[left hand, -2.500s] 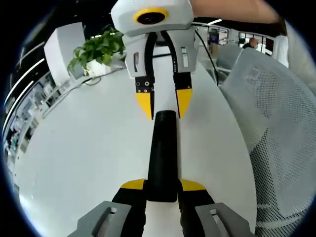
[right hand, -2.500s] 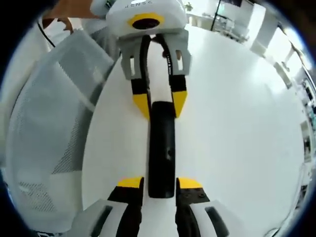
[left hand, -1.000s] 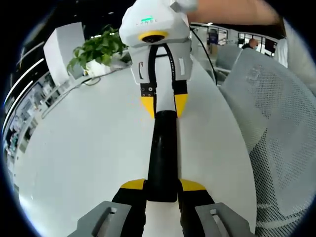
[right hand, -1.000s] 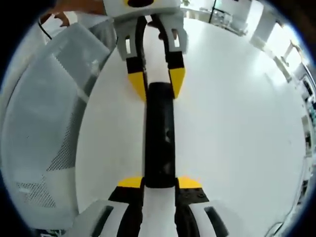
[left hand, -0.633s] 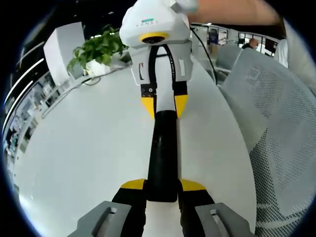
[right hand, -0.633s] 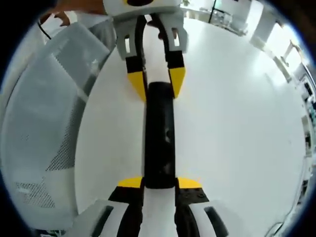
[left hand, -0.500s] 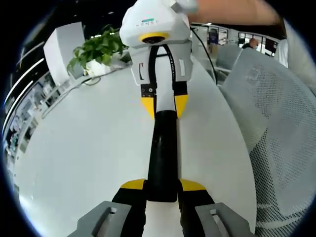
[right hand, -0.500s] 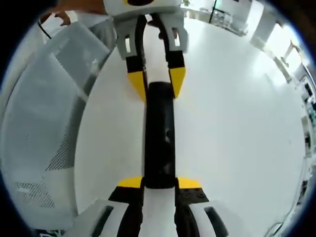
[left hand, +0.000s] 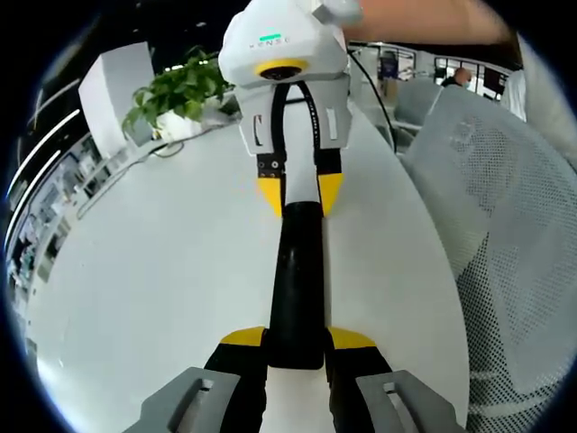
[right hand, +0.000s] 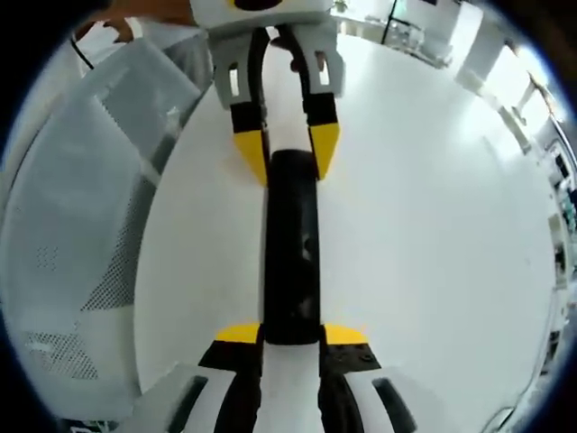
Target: Press the specified remote control buttons in sequence, fully releasing each button before pressing the next.
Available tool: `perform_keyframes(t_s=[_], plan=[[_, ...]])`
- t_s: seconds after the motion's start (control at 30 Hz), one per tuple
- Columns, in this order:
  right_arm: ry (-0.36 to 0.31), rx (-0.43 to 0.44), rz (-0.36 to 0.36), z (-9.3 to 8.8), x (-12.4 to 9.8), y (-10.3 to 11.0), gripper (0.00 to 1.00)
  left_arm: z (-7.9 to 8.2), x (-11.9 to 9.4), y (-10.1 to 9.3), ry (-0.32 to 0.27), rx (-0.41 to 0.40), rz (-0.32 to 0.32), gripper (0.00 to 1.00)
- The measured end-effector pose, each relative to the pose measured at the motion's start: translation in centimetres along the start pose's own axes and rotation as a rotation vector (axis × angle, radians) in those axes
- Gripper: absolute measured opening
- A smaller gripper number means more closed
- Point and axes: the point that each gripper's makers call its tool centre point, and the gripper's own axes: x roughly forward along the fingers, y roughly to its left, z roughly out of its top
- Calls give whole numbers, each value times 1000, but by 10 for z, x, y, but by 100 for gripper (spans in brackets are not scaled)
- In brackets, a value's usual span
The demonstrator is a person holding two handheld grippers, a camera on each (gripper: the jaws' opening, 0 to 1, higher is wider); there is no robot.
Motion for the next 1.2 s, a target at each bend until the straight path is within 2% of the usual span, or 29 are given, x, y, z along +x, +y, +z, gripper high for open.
perform_keyframes(t_s=[0.63, 1.2], plan=[[-18, -5, -15, 2, -4, -6, 19, 0, -1, 5, 11, 4, 7, 24], [-35, -5, -38, 5, -10, -19, 19, 2, -6, 18, 12, 8, 23, 24]])
